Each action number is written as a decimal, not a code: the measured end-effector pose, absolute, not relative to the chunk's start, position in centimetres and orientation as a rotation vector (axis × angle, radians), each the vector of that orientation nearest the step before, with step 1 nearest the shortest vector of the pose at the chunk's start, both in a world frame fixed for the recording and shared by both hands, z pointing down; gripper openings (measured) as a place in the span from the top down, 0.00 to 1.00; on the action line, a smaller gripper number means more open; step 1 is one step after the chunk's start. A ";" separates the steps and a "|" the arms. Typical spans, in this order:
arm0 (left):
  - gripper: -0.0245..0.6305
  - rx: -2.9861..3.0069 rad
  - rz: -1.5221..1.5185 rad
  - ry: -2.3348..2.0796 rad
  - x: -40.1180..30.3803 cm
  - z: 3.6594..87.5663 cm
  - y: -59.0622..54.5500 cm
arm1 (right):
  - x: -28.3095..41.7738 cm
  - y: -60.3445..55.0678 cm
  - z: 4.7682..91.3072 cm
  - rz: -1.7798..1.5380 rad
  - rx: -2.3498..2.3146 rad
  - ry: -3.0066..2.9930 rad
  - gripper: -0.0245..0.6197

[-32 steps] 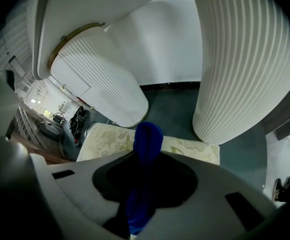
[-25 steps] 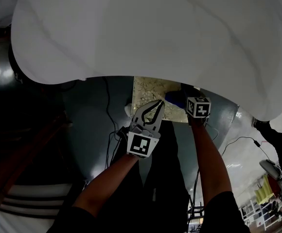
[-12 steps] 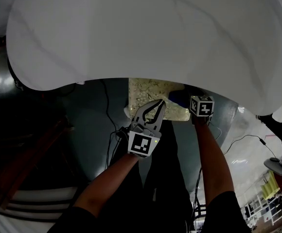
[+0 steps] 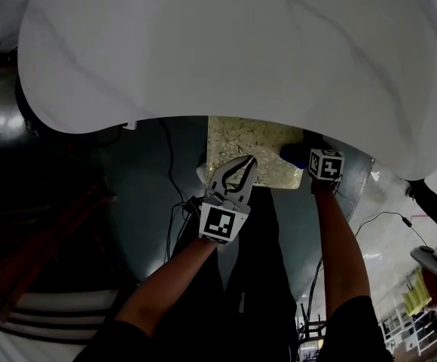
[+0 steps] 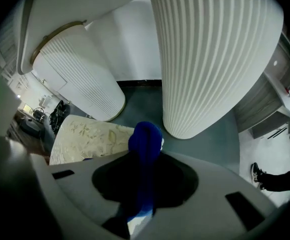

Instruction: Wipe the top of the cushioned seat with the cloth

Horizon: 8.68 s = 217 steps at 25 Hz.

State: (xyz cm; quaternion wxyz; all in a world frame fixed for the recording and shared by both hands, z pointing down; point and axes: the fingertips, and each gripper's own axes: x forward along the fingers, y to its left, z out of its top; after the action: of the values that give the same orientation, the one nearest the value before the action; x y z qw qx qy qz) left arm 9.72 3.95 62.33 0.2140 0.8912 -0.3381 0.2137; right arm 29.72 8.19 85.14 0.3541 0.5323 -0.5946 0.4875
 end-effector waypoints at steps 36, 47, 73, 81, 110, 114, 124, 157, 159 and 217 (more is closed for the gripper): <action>0.92 2.342 0.535 -1.121 -11.5 58.5 6.8 | -4.8 9.1 73.2 1.354 1.201 -1.871 0.80; 0.92 2.271 0.560 -1.125 -13.1 61.6 9.0 | -4.0 10.0 82.3 1.307 1.091 -1.780 0.80; 0.92 2.237 0.575 -1.099 -7.9 63.1 7.3 | 2.5 10.1 82.4 1.244 1.083 -1.773 0.80; 0.92 2.249 0.604 -1.053 -5.6 63.4 8.3 | 5.3 11.0 82.9 1.257 1.109 -1.762 0.80; 0.92 2.303 0.646 -0.893 4.0 63.8 10.1 | 14.4 14.9 83.6 1.227 1.173 -1.716 0.80; 0.92 2.323 0.643 -0.855 5.5 63.5 9.7 | 15.9 15.3 83.8 1.224 1.183 -1.710 0.80; 0.92 2.349 0.704 -0.793 7.4 64.3 9.8 | 20.0 15.6 82.8 1.188 1.196 -1.705 0.80; 0.92 2.369 0.634 -0.666 14.3 65.8 10.9 | 31.0 20.5 88.0 1.529 1.534 -1.409 0.79; 0.92 2.402 0.663 -0.629 14.1 65.3 10.7 | 32.1 21.1 87.7 1.586 1.632 -1.370 0.79; 0.92 2.722 0.108 -1.063 -4.7 12.2 4.1 | 3.2 6.6 10.7 0.284 1.921 -2.346 0.81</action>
State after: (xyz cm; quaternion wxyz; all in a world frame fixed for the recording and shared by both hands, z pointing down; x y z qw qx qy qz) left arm -4.66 4.14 12.21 0.1086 0.9253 -0.3615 0.0366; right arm 3.21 6.55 10.71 0.0480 0.6299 -0.7695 0.0932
